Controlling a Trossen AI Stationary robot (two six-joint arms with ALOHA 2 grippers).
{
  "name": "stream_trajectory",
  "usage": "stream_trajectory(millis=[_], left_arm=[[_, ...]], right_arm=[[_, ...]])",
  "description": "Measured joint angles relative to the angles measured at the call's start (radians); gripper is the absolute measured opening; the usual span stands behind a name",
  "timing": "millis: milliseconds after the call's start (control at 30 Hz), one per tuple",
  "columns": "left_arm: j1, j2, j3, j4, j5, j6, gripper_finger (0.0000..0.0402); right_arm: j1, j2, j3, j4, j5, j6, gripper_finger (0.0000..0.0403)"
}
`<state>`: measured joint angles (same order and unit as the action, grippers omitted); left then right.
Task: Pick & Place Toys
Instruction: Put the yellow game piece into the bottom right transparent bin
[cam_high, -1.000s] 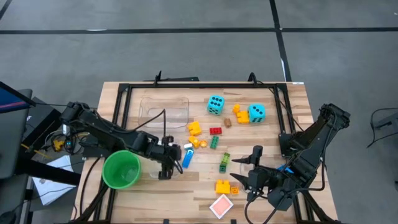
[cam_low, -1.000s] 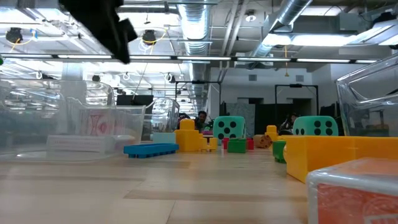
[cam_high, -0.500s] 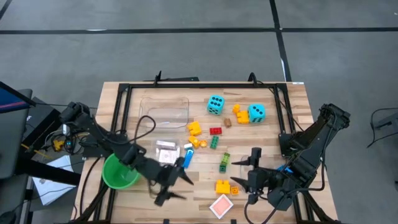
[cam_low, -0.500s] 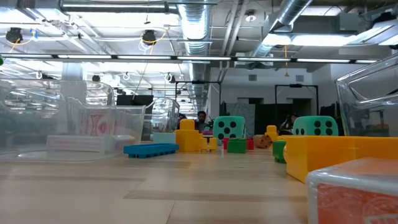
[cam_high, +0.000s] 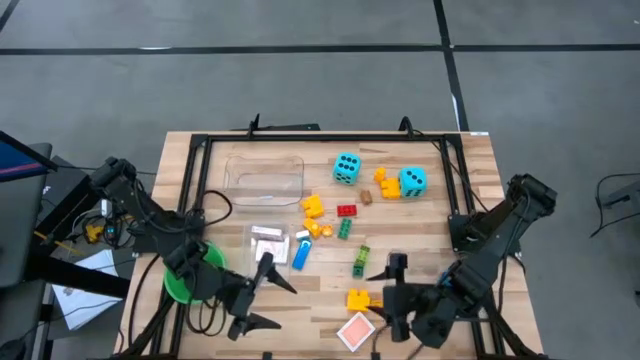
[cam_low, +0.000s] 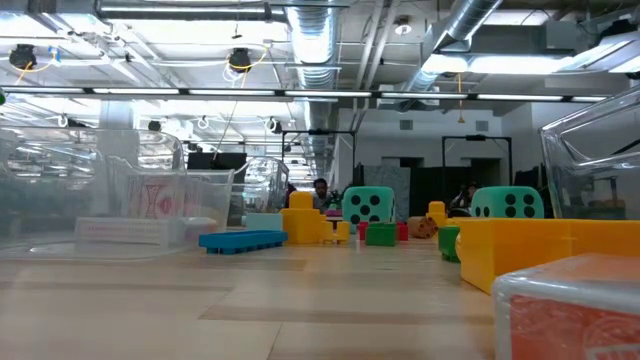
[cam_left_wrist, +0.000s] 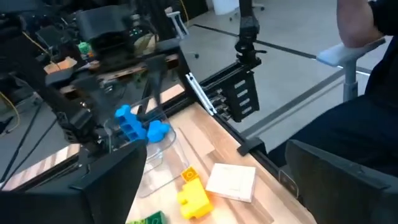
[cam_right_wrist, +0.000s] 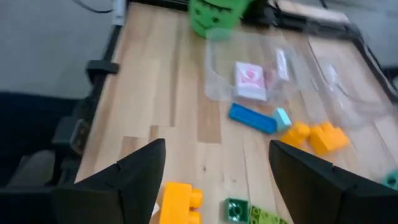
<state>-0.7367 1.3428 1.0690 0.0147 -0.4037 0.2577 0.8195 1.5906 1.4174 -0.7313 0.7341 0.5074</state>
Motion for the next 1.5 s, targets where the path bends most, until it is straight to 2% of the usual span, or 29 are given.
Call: stream_trajectory(millis=[100,233,500,767,1133,1500], left_arm=[[-0.014,0.014,-0.015,0.004,0.039,0.0,0.0379],[-0.036,0.029,-0.05,0.031,0.104,0.075,0.0387],[-0.05,0.017,-0.052,0.057,0.062,0.13,0.0391],[-0.042,0.017,-0.052,0.055,0.048,0.131,0.0384],[-0.041,0.017,-0.052,0.055,0.047,0.131,0.038],[-0.041,0.017,-0.052,0.056,0.048,0.13,0.0377]], right_arm=[[-0.02,0.012,0.001,-0.048,-0.008,0.096,0.0279],[-0.052,0.074,-0.001,-0.088,-0.1,0.146,0.0279],[-0.157,0.2,0.0,-0.087,-0.36,0.116,0.0279],[-0.246,0.287,0.0,-0.084,-0.525,0.095,0.0279],[-0.308,0.402,0.001,-0.062,-0.68,0.084,0.0279],[-0.336,0.416,0.003,-0.012,-0.715,0.059,0.0279]])
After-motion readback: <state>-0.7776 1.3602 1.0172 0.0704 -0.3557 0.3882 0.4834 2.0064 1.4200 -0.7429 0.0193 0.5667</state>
